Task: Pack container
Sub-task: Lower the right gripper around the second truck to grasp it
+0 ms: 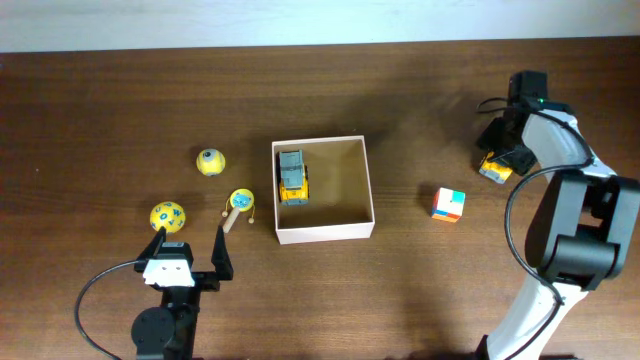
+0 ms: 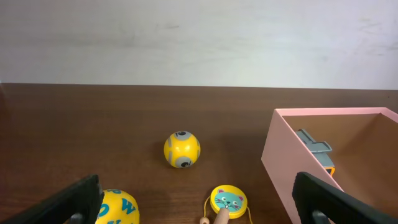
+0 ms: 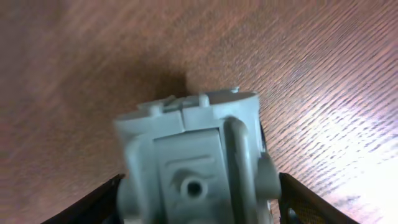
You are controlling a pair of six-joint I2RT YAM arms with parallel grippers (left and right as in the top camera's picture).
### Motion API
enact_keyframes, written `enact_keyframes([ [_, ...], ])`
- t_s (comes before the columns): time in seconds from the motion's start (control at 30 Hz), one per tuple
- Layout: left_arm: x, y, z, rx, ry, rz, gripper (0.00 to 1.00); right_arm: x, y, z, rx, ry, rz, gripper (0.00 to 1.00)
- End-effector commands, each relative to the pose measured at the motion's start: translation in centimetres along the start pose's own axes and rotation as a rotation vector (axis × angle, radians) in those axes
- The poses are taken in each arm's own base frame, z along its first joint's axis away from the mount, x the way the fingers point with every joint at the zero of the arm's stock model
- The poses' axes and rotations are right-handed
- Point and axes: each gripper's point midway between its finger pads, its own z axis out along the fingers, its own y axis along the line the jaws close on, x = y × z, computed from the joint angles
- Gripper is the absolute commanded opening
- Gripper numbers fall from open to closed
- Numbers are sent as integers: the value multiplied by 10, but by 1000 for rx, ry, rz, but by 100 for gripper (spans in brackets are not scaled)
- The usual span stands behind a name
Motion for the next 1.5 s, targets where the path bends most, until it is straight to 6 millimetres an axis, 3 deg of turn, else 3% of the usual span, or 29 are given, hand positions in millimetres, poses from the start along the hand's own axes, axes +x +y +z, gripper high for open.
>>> enact_keyframes([
  [0.0, 2, -1, 0, 9, -1, 15, 99, -10, -1, -18, -11, -46, -4, 71],
  [0.13, 2, -1, 0, 9, 0, 15, 99, -11, -1, -18, -13, -51, -15, 70],
  [0.43, 2, -1, 0, 9, -1, 15, 99, -10, -1, -18, -12, -48, -19, 52],
  [0.8, 2, -1, 0, 9, -1, 15, 99, -11, -2, -28, -16, -55, -19, 52],
  [1.17, 2, -1, 0, 9, -1, 15, 99, -28, -1, -80, -69, -155, -45, 52],
  [1.47, 2, -1, 0, 9, -1, 15, 99, -23, -13, -71, -5, -131, -22, 57],
])
